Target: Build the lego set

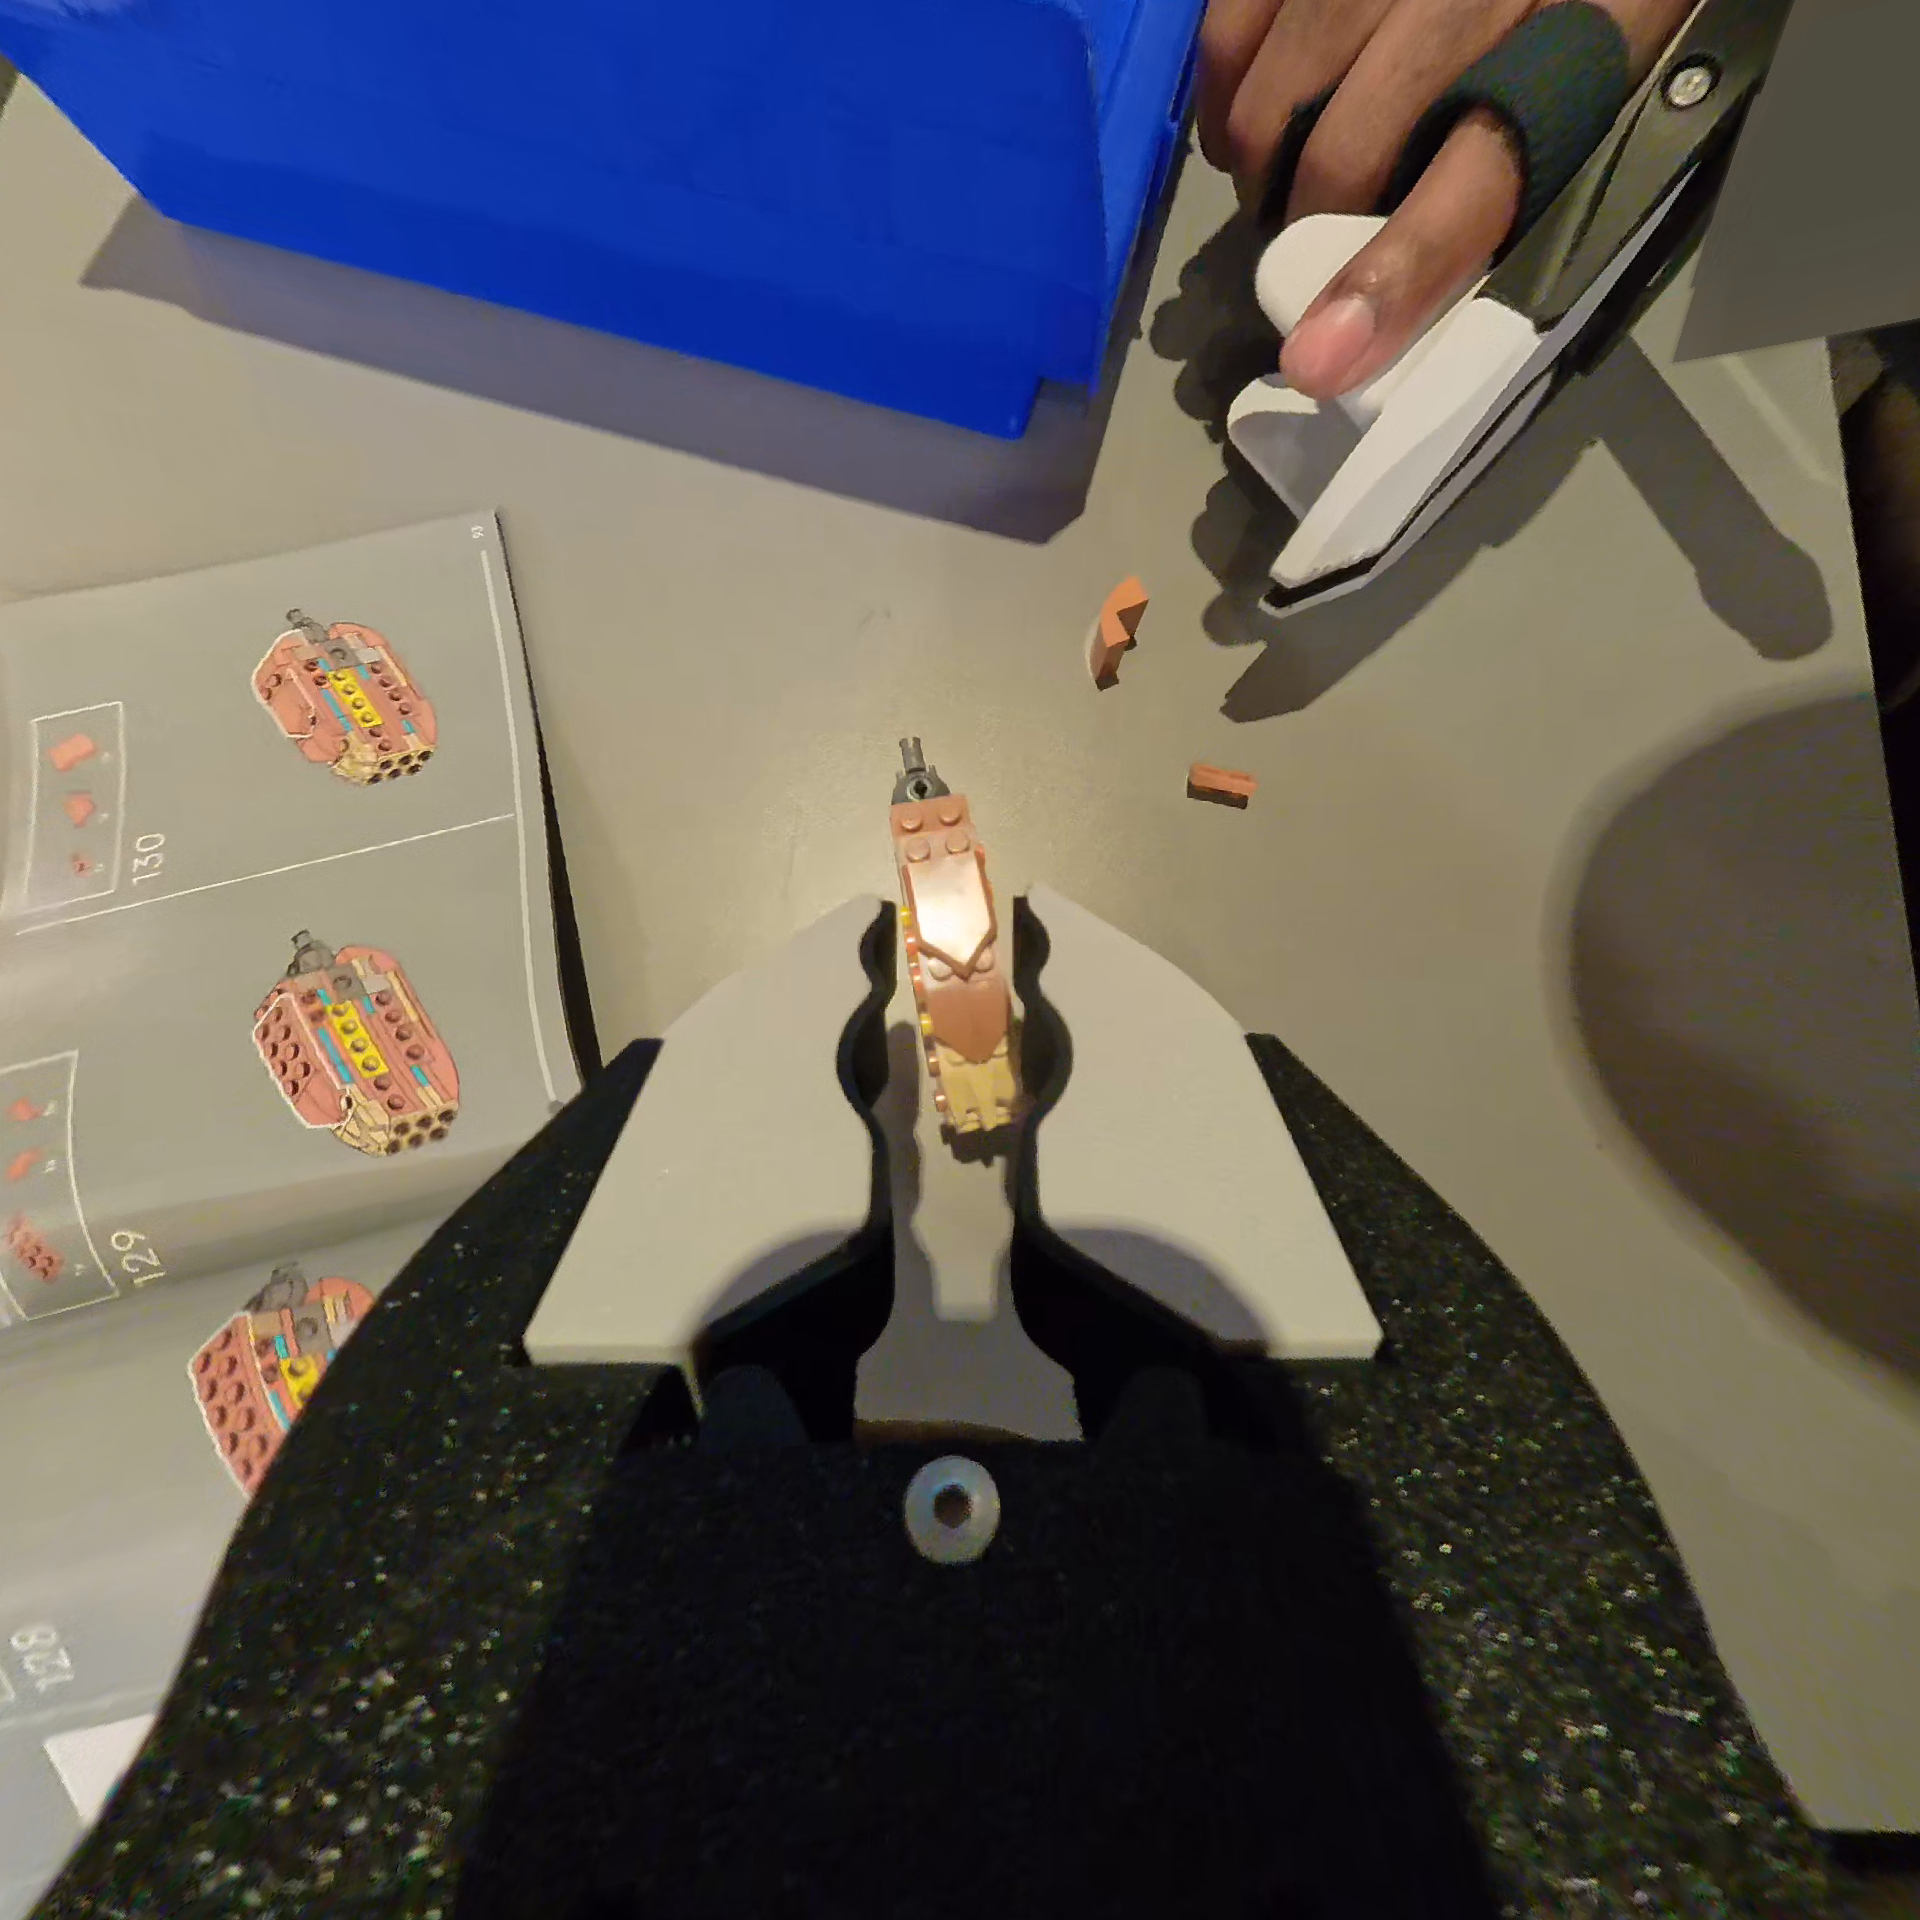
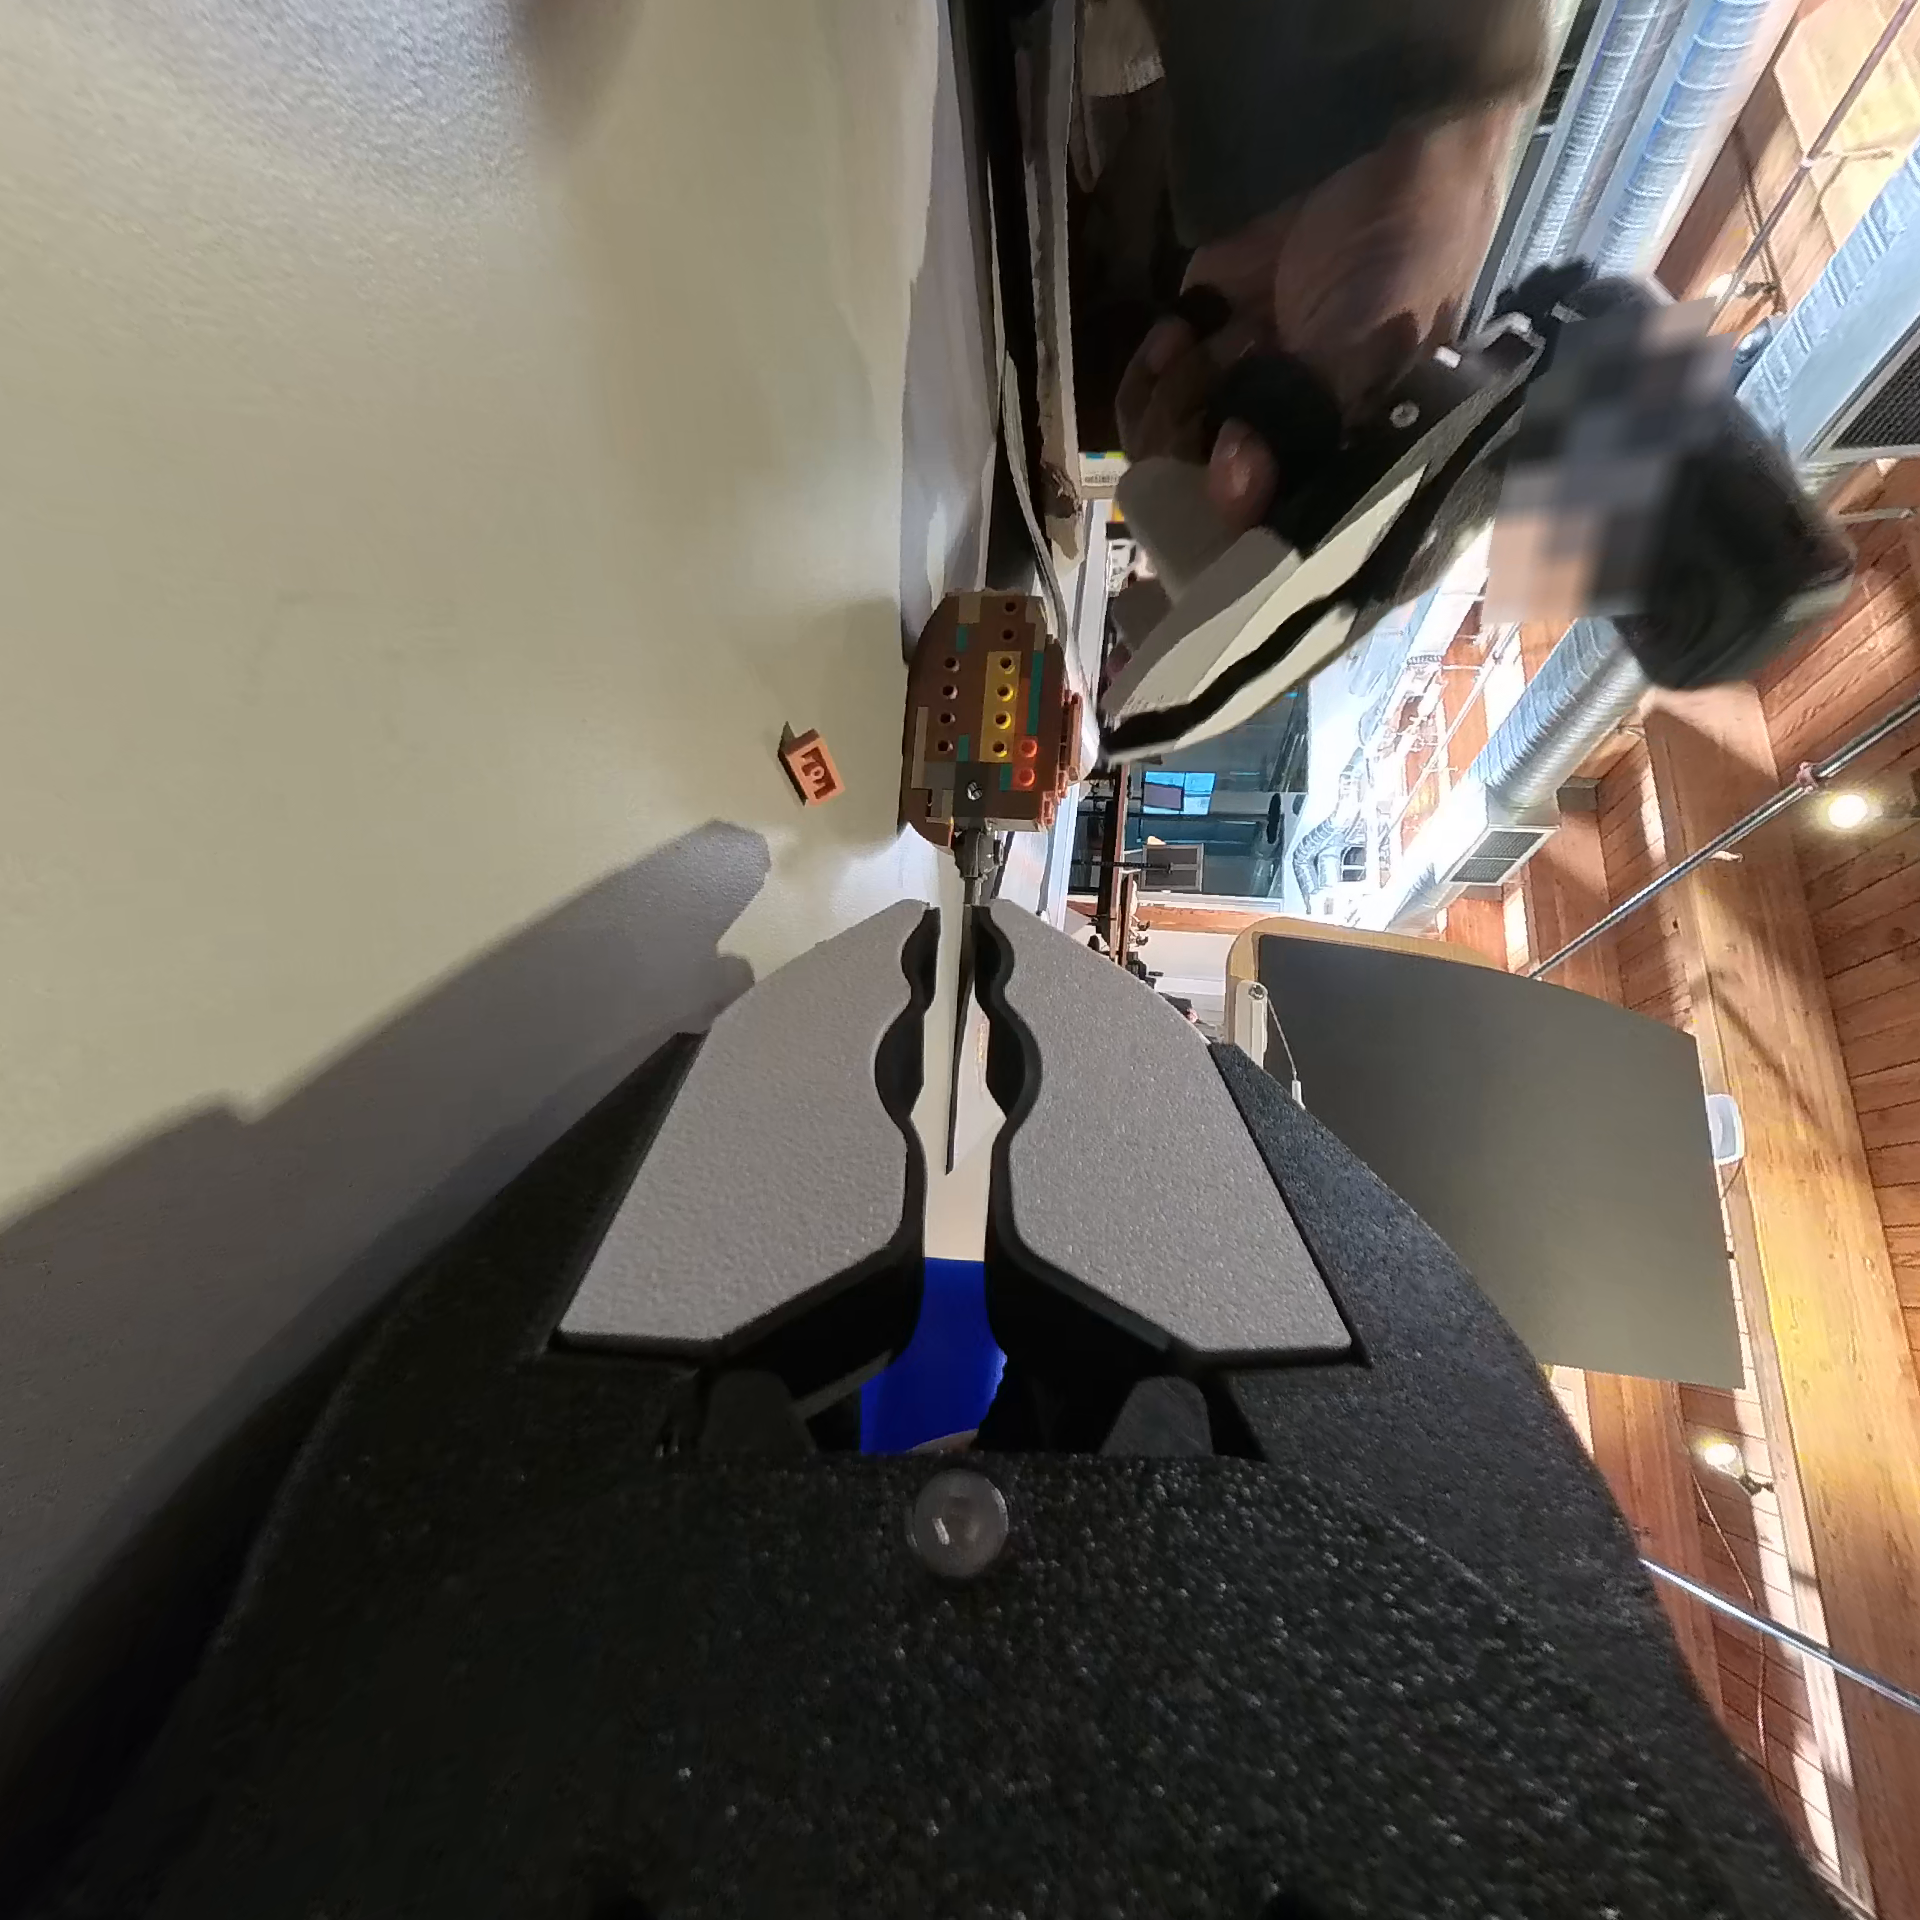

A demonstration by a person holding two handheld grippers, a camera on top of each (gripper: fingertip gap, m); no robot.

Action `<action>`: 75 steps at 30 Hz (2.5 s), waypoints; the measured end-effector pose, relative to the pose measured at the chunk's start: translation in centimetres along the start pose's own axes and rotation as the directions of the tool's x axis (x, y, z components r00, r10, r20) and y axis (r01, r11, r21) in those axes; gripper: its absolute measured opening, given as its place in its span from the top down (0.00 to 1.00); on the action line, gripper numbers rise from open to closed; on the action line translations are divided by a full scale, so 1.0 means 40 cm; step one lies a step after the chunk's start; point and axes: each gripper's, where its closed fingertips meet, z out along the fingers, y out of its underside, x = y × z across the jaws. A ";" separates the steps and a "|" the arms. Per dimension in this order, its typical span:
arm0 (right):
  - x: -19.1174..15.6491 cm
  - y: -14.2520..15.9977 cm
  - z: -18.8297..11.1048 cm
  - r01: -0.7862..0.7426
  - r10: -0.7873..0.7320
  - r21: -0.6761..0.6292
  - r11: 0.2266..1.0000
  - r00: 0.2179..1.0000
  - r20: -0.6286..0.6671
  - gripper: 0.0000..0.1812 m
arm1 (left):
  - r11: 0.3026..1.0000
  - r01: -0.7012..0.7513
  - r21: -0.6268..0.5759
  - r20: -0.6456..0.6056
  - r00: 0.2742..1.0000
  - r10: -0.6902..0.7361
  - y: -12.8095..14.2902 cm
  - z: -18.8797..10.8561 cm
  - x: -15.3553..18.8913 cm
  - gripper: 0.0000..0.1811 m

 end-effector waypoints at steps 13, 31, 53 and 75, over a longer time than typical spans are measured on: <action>-0.002 0.003 -0.001 -0.002 0.002 -0.003 1.000 1.000 -0.002 0.96 | 0.995 0.085 0.050 0.126 0.988 -0.091 0.058 -0.012 -0.003 0.83; 0.001 0.016 0.008 -0.026 0.026 -0.012 1.000 1.000 -0.007 0.96 | 0.997 0.008 0.082 0.190 0.981 -0.024 0.098 0.038 -0.011 0.79; 0.011 0.024 0.015 -0.021 0.021 -0.014 1.000 1.000 -0.014 0.96 | 0.999 -0.025 0.048 0.217 0.976 0.014 0.104 0.065 -0.015 0.87; 0.152 0.051 0.123 -0.147 0.068 -0.346 0.927 0.971 -0.231 0.68 | 0.980 0.105 0.167 0.172 0.976 -0.134 0.023 0.041 0.009 0.88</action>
